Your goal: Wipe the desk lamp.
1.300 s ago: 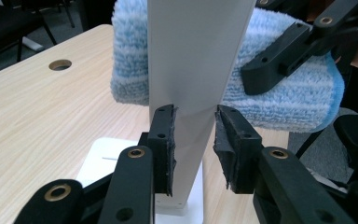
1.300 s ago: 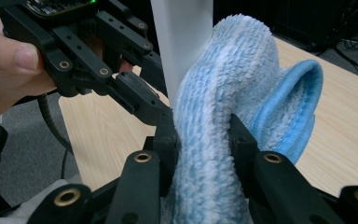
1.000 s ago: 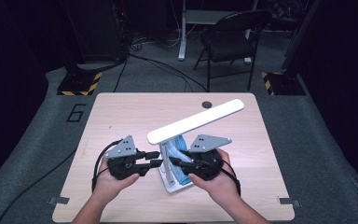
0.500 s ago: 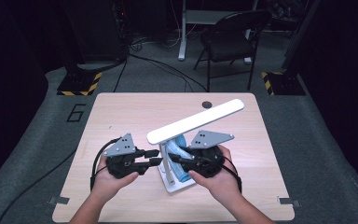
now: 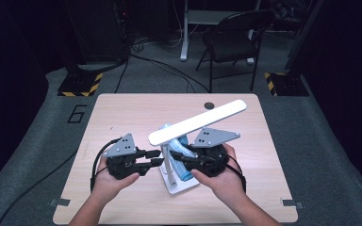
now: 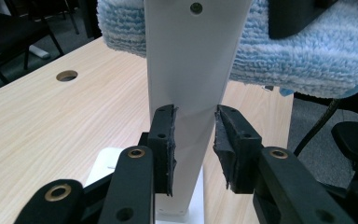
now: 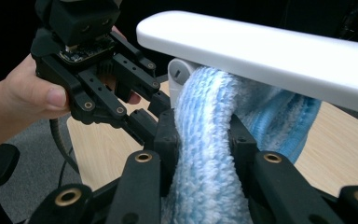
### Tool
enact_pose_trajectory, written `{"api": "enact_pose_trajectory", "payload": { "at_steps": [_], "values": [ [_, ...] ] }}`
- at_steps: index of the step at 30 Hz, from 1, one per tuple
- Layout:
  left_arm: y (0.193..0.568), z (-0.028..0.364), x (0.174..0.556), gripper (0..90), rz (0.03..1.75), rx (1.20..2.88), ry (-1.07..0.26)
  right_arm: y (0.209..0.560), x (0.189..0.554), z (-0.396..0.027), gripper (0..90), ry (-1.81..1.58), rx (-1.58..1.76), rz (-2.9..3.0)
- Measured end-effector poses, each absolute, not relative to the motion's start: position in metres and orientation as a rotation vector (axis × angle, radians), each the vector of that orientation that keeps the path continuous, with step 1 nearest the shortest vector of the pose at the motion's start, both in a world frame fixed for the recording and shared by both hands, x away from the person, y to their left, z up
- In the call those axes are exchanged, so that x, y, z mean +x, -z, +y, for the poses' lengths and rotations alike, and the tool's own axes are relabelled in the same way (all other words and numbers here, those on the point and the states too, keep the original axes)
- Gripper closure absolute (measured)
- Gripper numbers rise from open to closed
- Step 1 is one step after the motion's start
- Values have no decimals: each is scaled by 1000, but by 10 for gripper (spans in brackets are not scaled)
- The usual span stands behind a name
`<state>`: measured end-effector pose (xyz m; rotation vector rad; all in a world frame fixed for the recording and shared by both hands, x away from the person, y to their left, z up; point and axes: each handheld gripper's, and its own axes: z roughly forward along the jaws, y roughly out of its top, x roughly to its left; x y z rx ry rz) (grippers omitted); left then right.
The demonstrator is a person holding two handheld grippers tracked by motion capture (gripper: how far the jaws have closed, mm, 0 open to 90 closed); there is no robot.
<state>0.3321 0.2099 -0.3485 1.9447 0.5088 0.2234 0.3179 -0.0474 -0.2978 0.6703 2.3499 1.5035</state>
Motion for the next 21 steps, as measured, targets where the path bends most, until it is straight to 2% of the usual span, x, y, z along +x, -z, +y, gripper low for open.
{"api": "enact_pose_trajectory", "payload": {
  "at_steps": [10, 21],
  "values": [
    [349, 212, 332, 682, 507, 1945, -227, 308, 317, -42, 721, -1487, 642, 2353],
    [349, 212, 332, 684, 508, 1941, -232, 334, 318, -42, 722, -1462, 674, 2390]
  ]
}}
